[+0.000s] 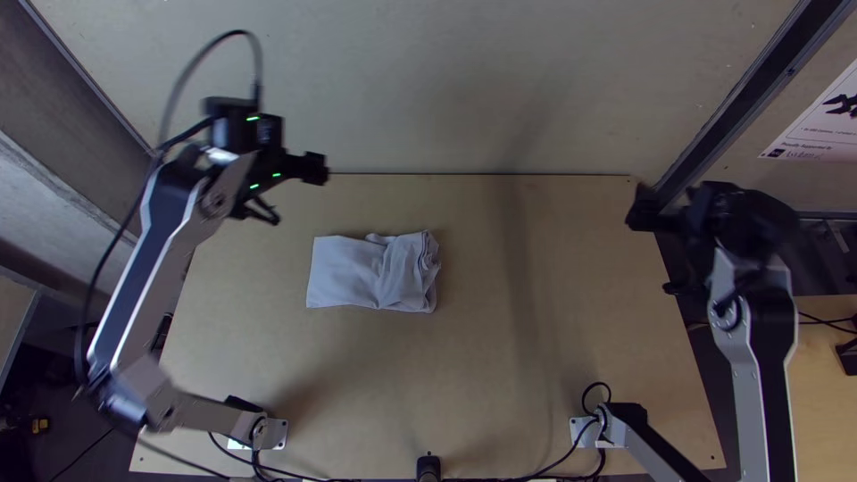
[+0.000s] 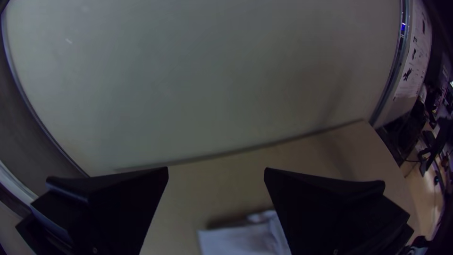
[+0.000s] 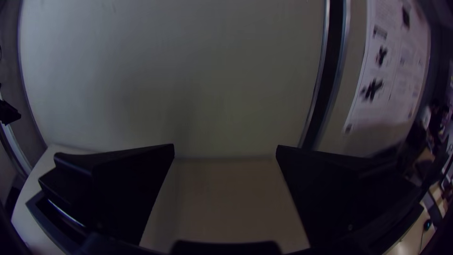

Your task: Fold the t-shirt

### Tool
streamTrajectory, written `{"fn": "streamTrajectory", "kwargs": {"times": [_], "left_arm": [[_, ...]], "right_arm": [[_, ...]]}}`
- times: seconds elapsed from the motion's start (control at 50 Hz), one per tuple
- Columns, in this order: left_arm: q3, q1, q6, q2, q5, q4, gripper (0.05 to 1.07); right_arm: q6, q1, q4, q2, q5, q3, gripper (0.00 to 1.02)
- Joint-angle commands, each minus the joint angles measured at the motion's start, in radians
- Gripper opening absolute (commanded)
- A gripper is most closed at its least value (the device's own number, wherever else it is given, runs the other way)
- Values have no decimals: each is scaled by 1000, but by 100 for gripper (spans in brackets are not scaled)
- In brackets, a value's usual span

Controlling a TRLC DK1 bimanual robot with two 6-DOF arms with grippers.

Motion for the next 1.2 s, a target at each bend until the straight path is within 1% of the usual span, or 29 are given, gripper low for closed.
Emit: {"fn": "streamTrajectory", "kwargs": {"times": [0.0,0.04,0.1,0.14,0.22,0.28,0.38,0.46,0.62,0.68,0.74,0.82,0.96,1.02,1.06,1.1,1.14,1.18], "left_arm": [[-165,57,135,-197,9,105,103],[-224,77,147,-258,9,145,103],[-310,107,166,-347,12,210,103],[-385,147,167,-416,16,303,103],[-544,226,170,-547,58,477,103],[-630,267,169,-628,63,536,103],[-747,281,152,-752,63,592,103],[-869,282,151,-872,63,693,103],[-1090,278,172,-1084,63,878,103],[-1138,275,184,-1139,63,905,103],[-1198,275,186,-1196,65,943,103],[-1284,272,184,-1278,66,960,103],[-1431,269,200,-1456,81,967,102],[-1454,273,197,-1462,71,944,102],[-1459,281,189,-1462,68,931,102],[-1474,281,189,-1462,66,940,102],[-1505,282,192,-1462,65,958,102],[-1543,282,216,-1462,65,995,102]], "right_arm": [[-61,6,116,-120,0,6,99],[-68,15,146,-155,1,-4,99],[-68,15,151,-184,1,-5,99],[-65,15,152,-212,1,-13,99],[-65,17,178,-282,1,-60,99],[-68,15,206,-344,1,-106,99],[-84,17,260,-451,1,-188,99],[-88,17,290,-537,1,-257,99],[-85,18,293,-686,1,-375,99],[-79,18,310,-741,1,-430,99],[-35,14,312,-796,1,-481,99],[-4,4,304,-865,1,-548,99],[19,1,292,-959,1,-648,99],[19,3,277,-983,1,-689,99],[43,-2,243,-983,6,-696,99],[71,-5,204,-983,4,-705,99],[76,-5,183,-983,4,-723,99],[90,-8,163,-983,6,-740,99]]}}
